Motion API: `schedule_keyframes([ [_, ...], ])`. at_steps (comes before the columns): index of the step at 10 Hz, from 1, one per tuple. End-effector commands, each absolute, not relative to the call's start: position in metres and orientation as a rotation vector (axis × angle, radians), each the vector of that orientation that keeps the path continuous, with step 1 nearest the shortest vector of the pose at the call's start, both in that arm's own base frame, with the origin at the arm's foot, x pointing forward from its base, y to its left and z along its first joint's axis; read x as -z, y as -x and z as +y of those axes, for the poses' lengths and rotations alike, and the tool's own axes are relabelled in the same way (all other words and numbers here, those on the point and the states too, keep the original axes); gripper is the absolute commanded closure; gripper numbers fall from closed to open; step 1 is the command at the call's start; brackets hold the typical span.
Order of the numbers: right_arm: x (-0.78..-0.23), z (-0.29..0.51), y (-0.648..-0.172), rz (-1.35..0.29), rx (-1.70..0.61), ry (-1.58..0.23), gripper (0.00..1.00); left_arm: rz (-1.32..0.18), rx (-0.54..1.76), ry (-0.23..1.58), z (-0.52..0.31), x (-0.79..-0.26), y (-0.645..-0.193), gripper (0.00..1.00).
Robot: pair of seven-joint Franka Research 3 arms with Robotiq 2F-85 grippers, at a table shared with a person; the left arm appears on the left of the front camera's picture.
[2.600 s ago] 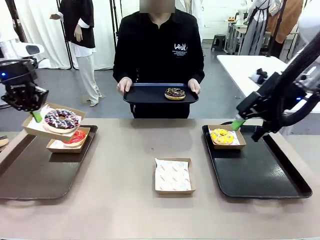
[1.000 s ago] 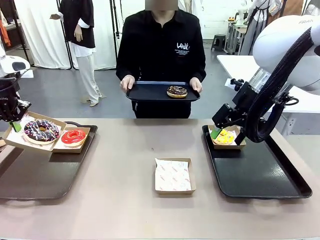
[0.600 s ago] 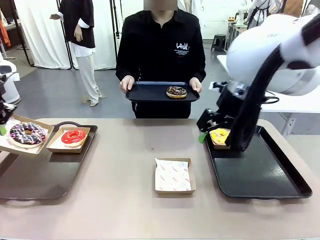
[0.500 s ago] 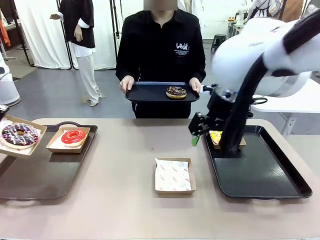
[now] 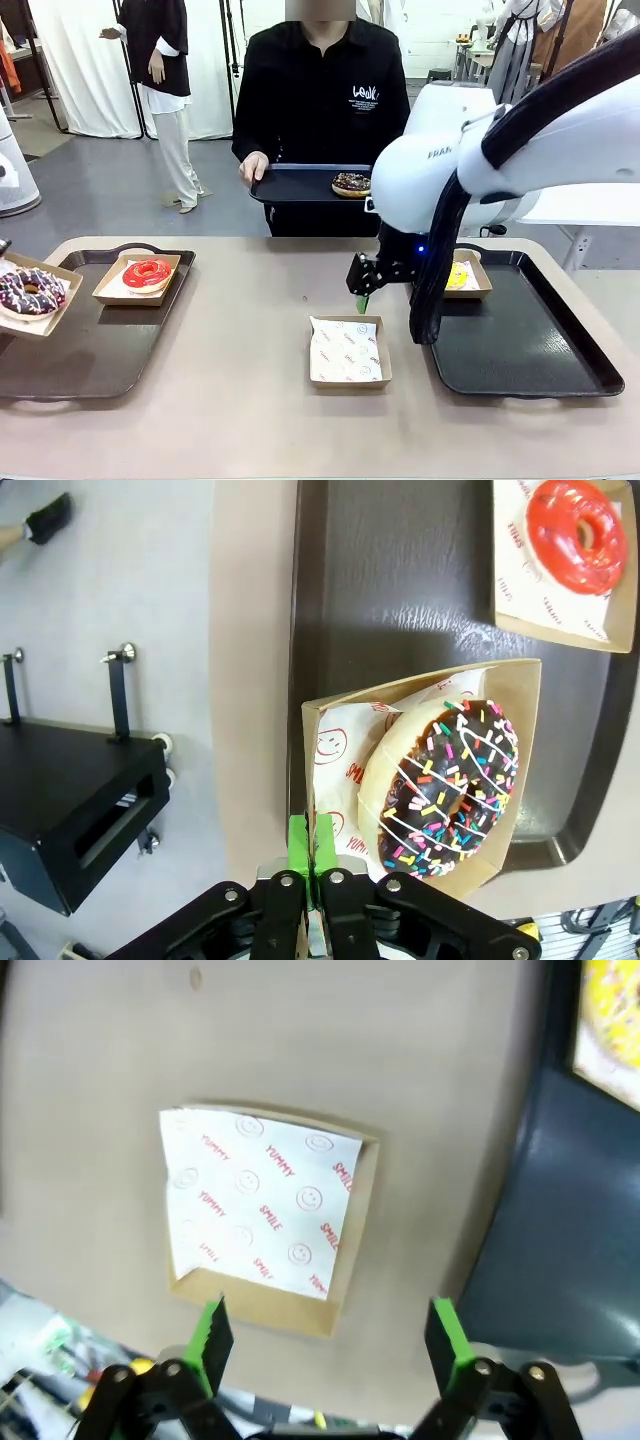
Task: Individually package the donuts and arrange them on the tray.
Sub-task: Place the picked Paper togo box on the Handle tray while simultaneously picking up another Paper togo box from the table with the other hand.
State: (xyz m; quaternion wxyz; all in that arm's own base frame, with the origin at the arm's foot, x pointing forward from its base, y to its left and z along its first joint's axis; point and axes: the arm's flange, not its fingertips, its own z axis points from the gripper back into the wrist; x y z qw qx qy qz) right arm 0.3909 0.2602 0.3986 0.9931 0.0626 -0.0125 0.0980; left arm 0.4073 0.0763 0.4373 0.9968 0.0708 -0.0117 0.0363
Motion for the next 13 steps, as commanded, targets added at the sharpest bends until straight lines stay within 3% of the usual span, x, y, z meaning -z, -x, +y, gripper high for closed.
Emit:
schedule_keyframes([
  [1,-0.384,0.266,-0.391,-0.048,-0.178,-0.100,0.00,-0.001,-0.030,-0.182,0.075,-0.419,-0.406,0.99],
  [6,-0.372,0.263,-0.388,-0.003,-0.203,-0.111,0.00,0.079,-0.110,-0.118,0.056,-0.414,-0.403,0.99],
  [11,-0.370,0.262,-0.388,0.001,-0.198,-0.110,0.00,0.052,-0.039,-0.149,0.066,-0.405,-0.404,0.99],
  [13,-0.363,0.274,-0.384,-0.031,-0.088,-0.048,0.00,0.058,-0.058,-0.137,0.060,-0.401,-0.403,0.99],
])
